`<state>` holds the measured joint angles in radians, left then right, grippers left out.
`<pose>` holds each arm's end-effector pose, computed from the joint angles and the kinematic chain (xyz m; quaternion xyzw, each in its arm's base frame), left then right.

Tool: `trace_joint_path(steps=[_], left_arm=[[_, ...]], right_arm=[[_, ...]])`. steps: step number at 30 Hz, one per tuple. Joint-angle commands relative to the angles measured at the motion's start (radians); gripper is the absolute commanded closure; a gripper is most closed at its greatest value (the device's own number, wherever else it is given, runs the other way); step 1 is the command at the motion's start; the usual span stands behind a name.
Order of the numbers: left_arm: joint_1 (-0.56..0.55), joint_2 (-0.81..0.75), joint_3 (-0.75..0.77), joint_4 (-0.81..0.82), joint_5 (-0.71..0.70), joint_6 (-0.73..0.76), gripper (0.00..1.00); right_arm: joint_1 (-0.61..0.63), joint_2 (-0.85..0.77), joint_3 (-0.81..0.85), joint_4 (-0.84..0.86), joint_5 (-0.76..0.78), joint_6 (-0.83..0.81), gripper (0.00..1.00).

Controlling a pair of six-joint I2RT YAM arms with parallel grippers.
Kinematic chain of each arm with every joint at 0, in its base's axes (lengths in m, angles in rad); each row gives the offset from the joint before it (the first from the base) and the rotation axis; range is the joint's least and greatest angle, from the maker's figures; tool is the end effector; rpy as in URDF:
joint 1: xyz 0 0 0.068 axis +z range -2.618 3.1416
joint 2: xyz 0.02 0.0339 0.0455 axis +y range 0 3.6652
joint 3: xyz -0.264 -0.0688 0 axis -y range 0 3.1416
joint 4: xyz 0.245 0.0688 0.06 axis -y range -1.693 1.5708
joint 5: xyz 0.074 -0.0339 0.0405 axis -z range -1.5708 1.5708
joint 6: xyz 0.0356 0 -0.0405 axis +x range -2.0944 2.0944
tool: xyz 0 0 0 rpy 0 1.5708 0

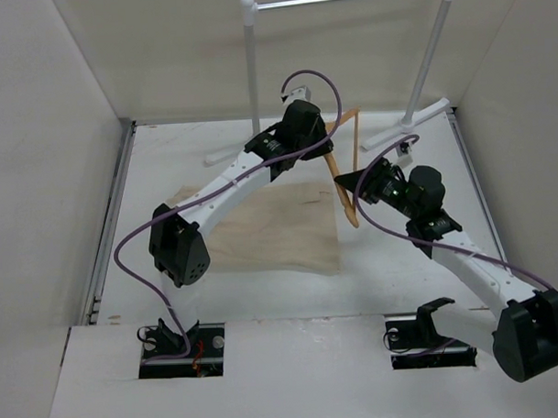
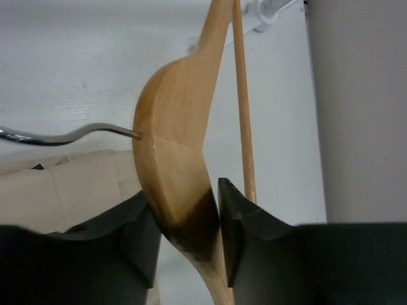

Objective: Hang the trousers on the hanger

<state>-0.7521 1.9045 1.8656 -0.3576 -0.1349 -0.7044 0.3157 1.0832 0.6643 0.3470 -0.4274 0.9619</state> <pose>0.3351 -0.3070 0.3712 -0.0175 0.8313 -0.3260 0.4499 0.2337 0.0919 0.2942 0.0901 0.7243 0.5216 0.4419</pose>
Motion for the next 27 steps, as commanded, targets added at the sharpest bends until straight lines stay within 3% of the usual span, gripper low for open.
trace_joint_path(steps=[1, 2, 6, 7, 11, 13, 16, 19, 20, 23, 27], left_arm=[[-0.011, -0.035, 0.063, 0.023, -0.049, 0.010, 0.77], [-0.019, -0.041, 0.057, 0.022, -0.057, 0.005, 0.85], [-0.065, -0.094, -0.031, 0.042, -0.117, -0.053, 0.95], [-0.081, -0.108, -0.066, 0.052, -0.135, -0.076, 0.96], [-0.161, -0.171, -0.251, 0.140, -0.224, -0.184, 1.00], [-0.190, -0.202, -0.339, 0.199, -0.259, -0.226, 1.00], [-0.233, -0.248, -0.466, 0.293, -0.321, -0.270, 1.00], [-0.269, -0.285, -0.587, 0.396, -0.371, -0.311, 1.00], [-0.278, -0.294, -0.626, 0.431, -0.380, -0.328, 1.00], [-0.298, -0.302, -0.706, 0.499, -0.410, -0.359, 1.00], [-0.313, -0.292, -0.802, 0.587, -0.448, -0.363, 1.00]], right_arm=[[0.006, -0.060, -0.012, 0.041, 0.007, -0.040, 0.86], [0.004, -0.075, -0.023, 0.024, 0.012, -0.045, 0.85], [0.007, -0.160, -0.066, -0.060, 0.030, -0.061, 0.83], [0.003, -0.192, -0.080, -0.095, 0.032, -0.064, 0.79], [-0.040, -0.342, -0.117, -0.306, 0.049, -0.090, 0.47], [-0.068, -0.403, -0.118, -0.431, 0.058, -0.109, 0.42], [-0.102, -0.459, -0.127, -0.561, 0.082, -0.124, 0.47], [-0.109, -0.431, -0.149, -0.579, 0.088, -0.140, 0.76], [-0.106, -0.404, -0.144, -0.579, 0.091, -0.144, 0.81], [-0.071, -0.309, -0.124, -0.568, 0.151, -0.170, 0.83], [-0.024, -0.128, -0.083, -0.527, 0.188, -0.213, 0.74]])
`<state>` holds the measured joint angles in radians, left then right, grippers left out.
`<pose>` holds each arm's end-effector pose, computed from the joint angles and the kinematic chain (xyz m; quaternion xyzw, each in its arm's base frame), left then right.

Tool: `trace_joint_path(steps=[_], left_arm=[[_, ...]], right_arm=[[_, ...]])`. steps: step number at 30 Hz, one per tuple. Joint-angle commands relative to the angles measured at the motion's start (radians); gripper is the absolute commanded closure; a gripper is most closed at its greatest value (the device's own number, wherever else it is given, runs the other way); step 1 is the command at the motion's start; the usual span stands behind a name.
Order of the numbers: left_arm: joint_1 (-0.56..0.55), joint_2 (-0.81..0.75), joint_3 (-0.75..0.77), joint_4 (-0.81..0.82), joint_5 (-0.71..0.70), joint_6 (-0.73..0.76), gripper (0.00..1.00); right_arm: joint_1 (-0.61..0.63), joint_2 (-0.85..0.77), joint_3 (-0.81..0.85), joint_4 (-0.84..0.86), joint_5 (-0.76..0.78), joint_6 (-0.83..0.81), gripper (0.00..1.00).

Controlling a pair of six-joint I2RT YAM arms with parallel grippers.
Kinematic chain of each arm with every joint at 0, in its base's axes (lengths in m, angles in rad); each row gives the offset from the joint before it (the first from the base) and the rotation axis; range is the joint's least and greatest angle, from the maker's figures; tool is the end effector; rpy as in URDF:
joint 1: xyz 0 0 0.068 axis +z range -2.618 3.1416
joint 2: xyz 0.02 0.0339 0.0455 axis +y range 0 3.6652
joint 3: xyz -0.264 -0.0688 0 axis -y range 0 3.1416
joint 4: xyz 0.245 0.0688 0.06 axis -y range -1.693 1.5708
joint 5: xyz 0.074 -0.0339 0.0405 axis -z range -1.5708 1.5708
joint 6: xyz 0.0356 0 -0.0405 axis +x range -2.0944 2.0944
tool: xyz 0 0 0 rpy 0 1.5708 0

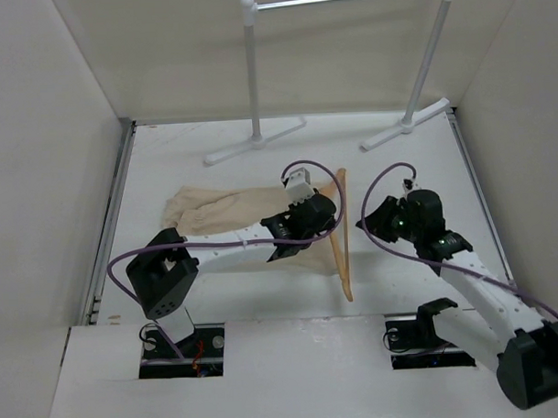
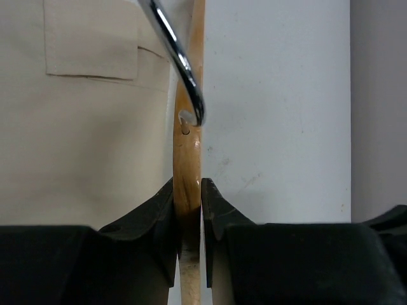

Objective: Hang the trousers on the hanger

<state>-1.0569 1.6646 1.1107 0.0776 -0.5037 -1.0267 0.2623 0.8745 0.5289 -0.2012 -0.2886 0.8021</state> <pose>0.2008 -0.3208 0.2503 -0.1172 0.8289 -0.3277 0.4380 0.1846 0.0601 0.2333 0.1621 0.8503 0.3540 0.3542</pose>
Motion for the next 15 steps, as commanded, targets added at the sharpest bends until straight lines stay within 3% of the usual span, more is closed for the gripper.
trace_joint_path(steps=[1, 7, 15], left_arm=[[-0.008, -0.049, -0.067, 0.171, -0.085, -0.039, 1.00], [-0.010, -0.020, -0.161, 0.264, -0.078, -0.062, 0.99], [-0.030, 0.035, -0.172, 0.274, -0.064, -0.102, 0.99]], right_arm=[[0.050, 0.128, 0.065, 0.035, 0.057, -0.053, 0.72], [0.117, 0.328, 0.115, 0.144, 0.103, -0.063, 0.64], [0.137, 0.515, 0.154, 0.217, 0.118, -0.081, 0.57]])
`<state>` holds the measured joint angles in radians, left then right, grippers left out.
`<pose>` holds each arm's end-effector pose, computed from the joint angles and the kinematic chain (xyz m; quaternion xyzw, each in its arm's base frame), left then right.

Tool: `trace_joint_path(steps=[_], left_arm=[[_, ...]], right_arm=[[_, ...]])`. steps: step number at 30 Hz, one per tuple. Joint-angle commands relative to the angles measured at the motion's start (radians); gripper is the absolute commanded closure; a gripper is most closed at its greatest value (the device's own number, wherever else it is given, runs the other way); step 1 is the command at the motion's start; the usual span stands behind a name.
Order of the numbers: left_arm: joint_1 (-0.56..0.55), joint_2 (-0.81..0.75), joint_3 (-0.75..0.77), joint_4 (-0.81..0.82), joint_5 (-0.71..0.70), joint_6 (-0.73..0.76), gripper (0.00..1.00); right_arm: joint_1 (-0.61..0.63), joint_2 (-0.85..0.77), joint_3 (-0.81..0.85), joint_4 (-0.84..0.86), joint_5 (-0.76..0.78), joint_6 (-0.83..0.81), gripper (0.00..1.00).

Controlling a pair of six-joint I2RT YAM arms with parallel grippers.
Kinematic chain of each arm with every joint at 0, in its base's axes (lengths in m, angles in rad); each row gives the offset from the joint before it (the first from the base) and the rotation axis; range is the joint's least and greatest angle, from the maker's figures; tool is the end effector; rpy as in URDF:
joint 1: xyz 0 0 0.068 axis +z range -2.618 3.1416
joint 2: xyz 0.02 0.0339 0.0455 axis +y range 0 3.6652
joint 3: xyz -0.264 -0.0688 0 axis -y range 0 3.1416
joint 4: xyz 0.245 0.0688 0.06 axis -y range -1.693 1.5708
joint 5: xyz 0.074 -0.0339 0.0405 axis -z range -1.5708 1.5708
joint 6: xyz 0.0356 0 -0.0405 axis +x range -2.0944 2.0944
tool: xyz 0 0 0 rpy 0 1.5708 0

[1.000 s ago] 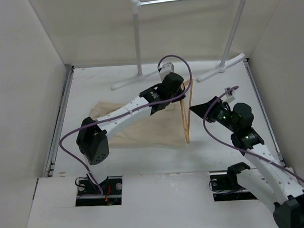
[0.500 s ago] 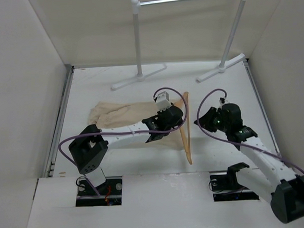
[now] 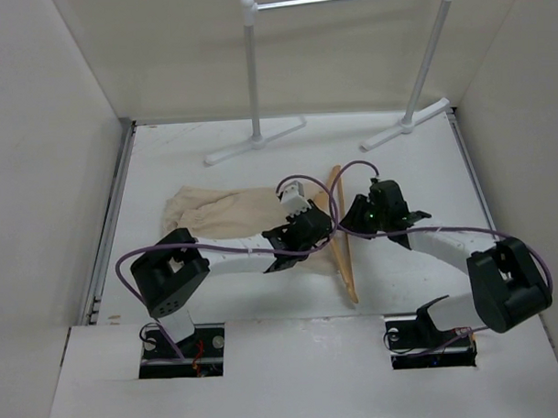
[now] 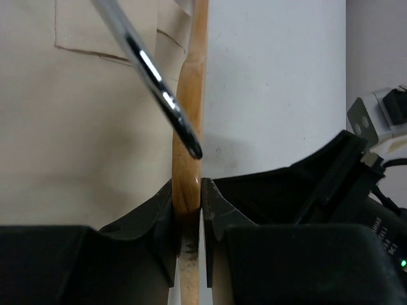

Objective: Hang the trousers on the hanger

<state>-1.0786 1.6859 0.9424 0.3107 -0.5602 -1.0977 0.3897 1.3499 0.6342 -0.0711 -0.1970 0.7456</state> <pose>0.1895 -0.3135 0.2104 -0.1567 0.8082 -0.3506 0.4466 0.2409 0.1065 0.1785 0.1258 0.9118 0.2810 0.2717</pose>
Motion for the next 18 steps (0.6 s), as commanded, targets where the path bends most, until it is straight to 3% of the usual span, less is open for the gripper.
trace_joint_path(steps=[1, 12, 14, 16, 18], left_arm=[[-0.010, 0.020, -0.002, 0.045, -0.001, -0.034, 0.99], [-0.008, 0.021, -0.045, 0.039, -0.026, -0.054, 0.99], [-0.004, 0.015, -0.056, 0.038, -0.032, -0.054, 0.99], [0.001, 0.008, -0.068, 0.038, -0.035, -0.054, 0.99], [0.009, -0.008, -0.082, 0.033, -0.038, -0.054, 0.99]], right_arm=[[0.013, 0.063, 0.054, 0.097, 0.027, -0.031, 0.57], [0.024, 0.207, 0.041, 0.206, -0.019, 0.040, 0.48], [0.024, 0.224, 0.029, 0.243, -0.053, 0.073, 0.60], [0.021, 0.224, 0.015, 0.272, -0.080, 0.110, 0.81], [0.001, 0.172, 0.001, 0.292, -0.081, 0.135, 0.88]])
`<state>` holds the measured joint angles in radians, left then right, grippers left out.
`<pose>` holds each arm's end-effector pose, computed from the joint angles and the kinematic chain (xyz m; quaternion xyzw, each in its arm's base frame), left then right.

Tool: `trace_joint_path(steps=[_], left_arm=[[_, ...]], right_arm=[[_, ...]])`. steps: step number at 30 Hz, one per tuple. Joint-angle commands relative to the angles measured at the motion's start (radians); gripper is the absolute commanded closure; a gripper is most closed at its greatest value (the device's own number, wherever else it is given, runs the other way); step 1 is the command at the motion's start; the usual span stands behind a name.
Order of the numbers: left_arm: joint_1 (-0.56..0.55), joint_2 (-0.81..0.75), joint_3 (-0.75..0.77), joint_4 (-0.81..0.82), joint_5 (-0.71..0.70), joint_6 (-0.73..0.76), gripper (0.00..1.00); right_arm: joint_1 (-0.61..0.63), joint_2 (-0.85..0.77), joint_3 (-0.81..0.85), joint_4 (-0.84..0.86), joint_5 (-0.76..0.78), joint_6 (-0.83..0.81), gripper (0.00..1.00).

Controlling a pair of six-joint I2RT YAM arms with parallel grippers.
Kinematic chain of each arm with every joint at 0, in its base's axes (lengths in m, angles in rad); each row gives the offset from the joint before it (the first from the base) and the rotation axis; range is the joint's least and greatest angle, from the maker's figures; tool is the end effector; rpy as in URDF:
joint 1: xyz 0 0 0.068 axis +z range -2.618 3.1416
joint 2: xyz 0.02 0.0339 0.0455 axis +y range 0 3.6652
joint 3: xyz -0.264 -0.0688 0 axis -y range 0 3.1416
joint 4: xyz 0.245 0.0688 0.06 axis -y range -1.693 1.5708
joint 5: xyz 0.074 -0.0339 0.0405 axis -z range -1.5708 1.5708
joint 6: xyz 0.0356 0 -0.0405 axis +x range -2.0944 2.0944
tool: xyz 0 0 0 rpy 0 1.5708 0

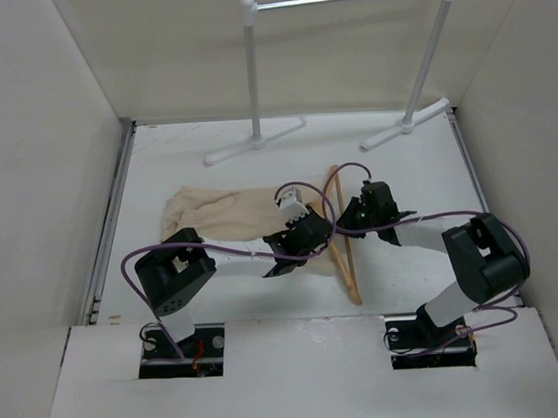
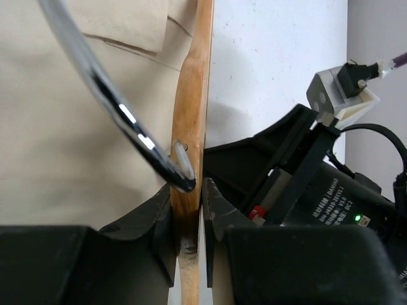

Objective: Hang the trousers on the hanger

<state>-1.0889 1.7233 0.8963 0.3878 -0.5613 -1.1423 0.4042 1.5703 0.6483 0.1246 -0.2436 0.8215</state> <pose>0.1857 -0.3141 0.1905 -0.1701 0.8069 -0.3599 0.4365 0.2647 0.1226 0.1409 0.1456 0.9089 0.3074 0.2415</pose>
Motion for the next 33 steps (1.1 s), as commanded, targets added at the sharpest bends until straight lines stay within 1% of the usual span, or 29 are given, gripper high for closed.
trace_joint_path(steps=[1, 6, 9, 13, 17, 19, 22, 24, 25, 27, 28, 29, 30, 31, 33], left_arm=[[0.025, -0.057, -0.045, -0.050, -0.038, -0.007, 0.99], [0.086, -0.143, -0.111, -0.108, -0.034, 0.025, 0.98], [0.134, -0.209, -0.163, -0.153, -0.023, 0.087, 0.98], [0.212, -0.339, -0.235, -0.228, -0.011, 0.211, 0.98], [0.318, -0.480, -0.298, -0.317, 0.056, 0.331, 0.98], [0.362, -0.531, -0.304, -0.369, 0.078, 0.390, 0.98], [0.387, -0.571, -0.286, -0.427, 0.081, 0.479, 0.98], [0.389, -0.580, -0.267, -0.438, 0.084, 0.516, 0.98], [0.383, -0.577, -0.257, -0.438, 0.084, 0.524, 0.98], [0.378, -0.562, -0.241, -0.441, 0.084, 0.530, 0.98], [0.378, -0.559, -0.238, -0.443, 0.084, 0.529, 0.98], [0.378, -0.559, -0.238, -0.443, 0.086, 0.527, 0.98], [0.378, -0.564, -0.238, -0.441, 0.087, 0.526, 0.98], [0.379, -0.570, -0.240, -0.441, 0.087, 0.526, 0.98], [0.387, -0.587, -0.246, -0.445, 0.090, 0.526, 0.98]], right_arm=[[-0.027, -0.084, -0.016, 0.093, -0.030, 0.065, 0.89], [-0.100, -0.242, -0.012, 0.038, -0.046, 0.079, 0.91], [-0.130, -0.280, -0.007, 0.003, -0.059, 0.073, 0.91], [-0.161, -0.286, -0.016, -0.006, -0.054, 0.070, 0.91], [-0.202, -0.265, -0.021, 0.001, -0.043, 0.070, 0.92], [-0.225, -0.251, -0.019, 0.006, -0.030, 0.062, 0.92], [-0.239, -0.219, -0.003, 0.000, -0.036, 0.054, 0.90], [-0.215, -0.179, 0.026, -0.026, -0.066, 0.030, 0.78], [-0.165, -0.161, 0.039, -0.049, -0.065, 0.012, 0.69], [-0.077, -0.127, 0.045, -0.063, -0.069, -0.027, 0.45], [-0.027, -0.110, 0.040, -0.054, -0.080, -0.036, 0.36], [0.019, -0.092, 0.034, -0.036, -0.086, -0.038, 0.32], [0.053, -0.072, 0.028, -0.020, -0.089, -0.038, 0.31], [0.081, -0.052, 0.027, -0.010, -0.086, -0.033, 0.31], [0.119, -0.006, 0.024, 0.003, -0.066, -0.018, 0.35]])
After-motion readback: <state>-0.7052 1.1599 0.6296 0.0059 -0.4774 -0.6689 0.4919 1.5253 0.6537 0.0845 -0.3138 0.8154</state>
